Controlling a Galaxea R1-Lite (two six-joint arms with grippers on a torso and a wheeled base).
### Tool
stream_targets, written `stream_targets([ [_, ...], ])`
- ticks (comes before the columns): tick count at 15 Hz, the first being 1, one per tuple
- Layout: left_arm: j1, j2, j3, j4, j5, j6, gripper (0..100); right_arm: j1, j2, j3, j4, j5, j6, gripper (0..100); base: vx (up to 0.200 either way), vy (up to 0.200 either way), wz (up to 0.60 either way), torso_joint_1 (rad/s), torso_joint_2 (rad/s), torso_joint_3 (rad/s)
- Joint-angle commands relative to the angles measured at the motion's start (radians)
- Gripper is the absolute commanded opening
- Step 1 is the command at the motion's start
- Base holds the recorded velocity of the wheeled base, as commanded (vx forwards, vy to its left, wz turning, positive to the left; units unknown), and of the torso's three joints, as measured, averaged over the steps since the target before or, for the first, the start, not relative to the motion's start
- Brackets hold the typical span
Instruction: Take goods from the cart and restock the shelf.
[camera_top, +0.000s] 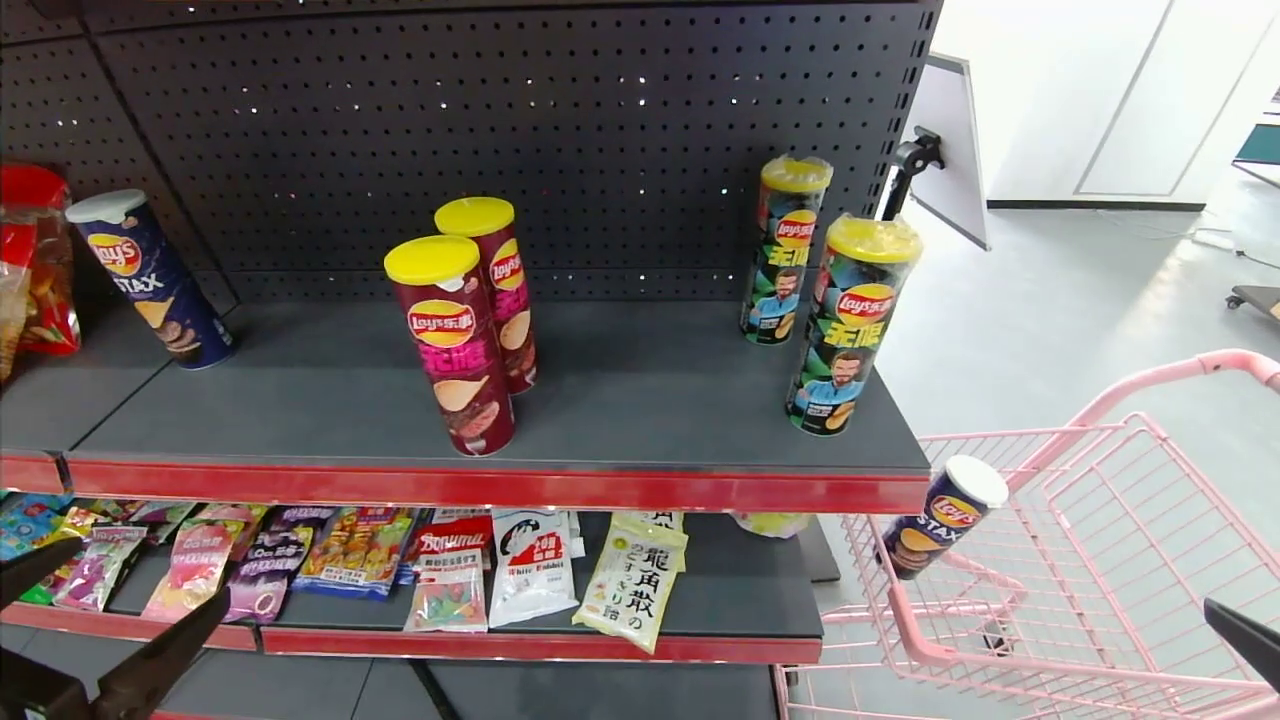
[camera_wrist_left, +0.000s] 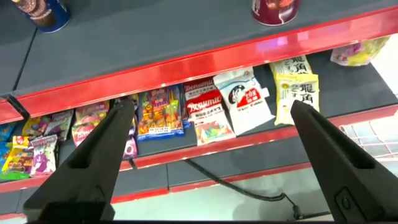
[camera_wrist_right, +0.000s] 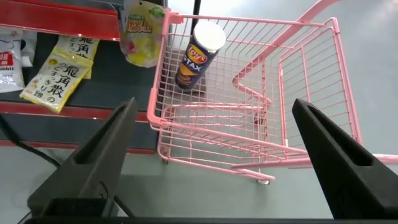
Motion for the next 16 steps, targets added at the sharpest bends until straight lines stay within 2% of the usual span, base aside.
stream_targets([
  [1, 0.0, -0.003, 0.006, -0.001, 0.0, 0.002, 100, -0.001, 0.002, 0.001, -0.001, 0.0, 0.0, 100, 0.2, 0.0, 0.0, -0.002, 0.0, -0.002],
  [3, 0.0, -0.003, 0.006, -0.001, 0.0, 0.012, 100, -0.001, 0.002, -0.001, -0.001, 0.0, 0.0, 100, 0.2, 0.0, 0.0, -0.007, 0.0, 0.002],
  [6, 0.0, -0.004, 0.006, -0.001, 0.0, 0.019, 100, 0.001, 0.002, -0.003, -0.003, 0.0, 0.0, 100, 0.2, -0.2, 0.0, 0.01, 0.0, -0.004],
  [10, 0.0, -0.018, 0.008, -0.001, -0.001, 0.02, 100, -0.001, 0.002, -0.003, -0.001, 0.0, 0.0, 100, 0.0, 0.0, 0.0, 0.0, 0.0, 0.0],
  [14, 0.0, -0.018, 0.012, 0.001, -0.001, 0.032, 100, -0.001, 0.007, -0.003, -0.003, 0.0, 0.0, 100, 0.0, 0.0, 0.0, 0.0, 0.0, 0.0],
  [15, 0.0, -0.018, 0.015, 0.001, 0.0, 0.045, 100, 0.001, 0.01, -0.003, -0.003, 0.002, 0.0, 100, 0.0, 0.0, 0.0, 0.0, 0.0, 0.0],
  [16, 0.0, -0.018, 0.017, 0.001, 0.0, 0.046, 100, 0.001, 0.01, -0.003, -0.003, 0.002, 0.0, 100, 0.0, -0.2, 0.0, -0.002, 0.01, 0.002],
])
